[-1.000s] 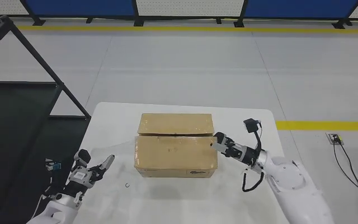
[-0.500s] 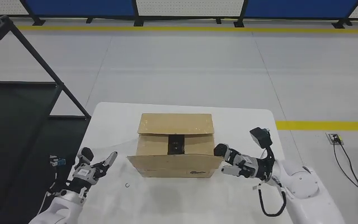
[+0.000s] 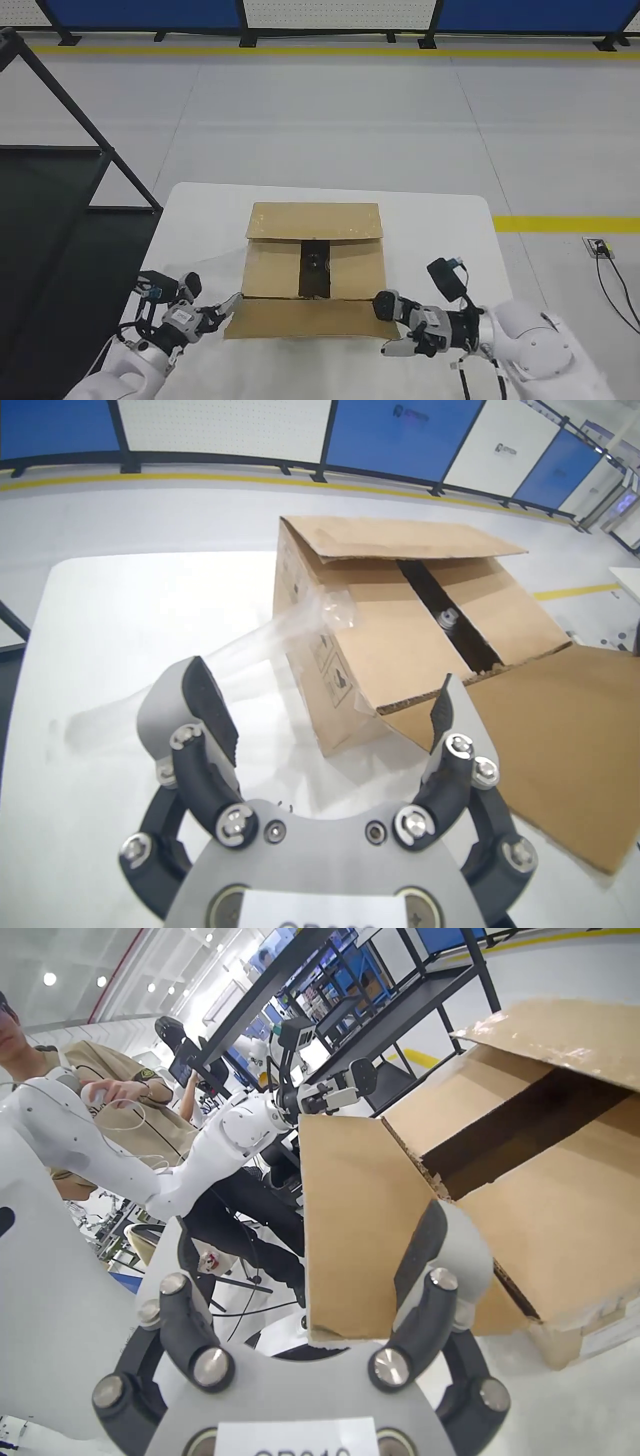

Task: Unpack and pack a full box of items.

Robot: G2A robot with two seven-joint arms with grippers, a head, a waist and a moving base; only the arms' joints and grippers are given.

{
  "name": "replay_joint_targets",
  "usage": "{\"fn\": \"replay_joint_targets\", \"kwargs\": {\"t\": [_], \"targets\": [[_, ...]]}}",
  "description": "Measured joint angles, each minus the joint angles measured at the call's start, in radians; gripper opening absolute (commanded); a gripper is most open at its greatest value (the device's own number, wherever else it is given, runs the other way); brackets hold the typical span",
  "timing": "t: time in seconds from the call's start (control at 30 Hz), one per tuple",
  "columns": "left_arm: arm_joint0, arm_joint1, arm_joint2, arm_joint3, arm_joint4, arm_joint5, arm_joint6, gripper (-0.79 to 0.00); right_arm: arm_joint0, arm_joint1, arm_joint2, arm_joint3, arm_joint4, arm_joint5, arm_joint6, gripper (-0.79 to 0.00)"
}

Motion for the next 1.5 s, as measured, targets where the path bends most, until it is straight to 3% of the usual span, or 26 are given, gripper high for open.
{"fn": "replay_joint_targets", "kwargs": {"t": [0.3,0.8,1.13,1.3,1.5], "targets": [[0.009,0.01,0.004,0.016,0.016,-0.091,-0.059,0.0,0.01,0.03,-0.046,0.04,-0.02,-0.005,-0.006,0.0],[-0.01,0.011,0.072,0.069,0.099,-0.043,-0.035,0.0,0.078,0.032,-0.116,0.091,-0.031,0.18,0.023,0.0],[-0.01,0.011,0.073,0.068,0.097,-0.04,-0.035,0.0,0.078,0.033,-0.114,0.087,-0.026,0.185,0.022,0.0],[-0.01,0.011,0.073,0.068,0.097,-0.04,-0.035,0.0,0.091,0.027,-0.111,0.102,0.121,0.255,-0.023,0.0],[-0.01,0.011,0.073,0.068,0.097,-0.04,-0.035,0.0,0.197,0.006,-0.144,0.187,0.328,0.445,-0.056,0.0]]}}
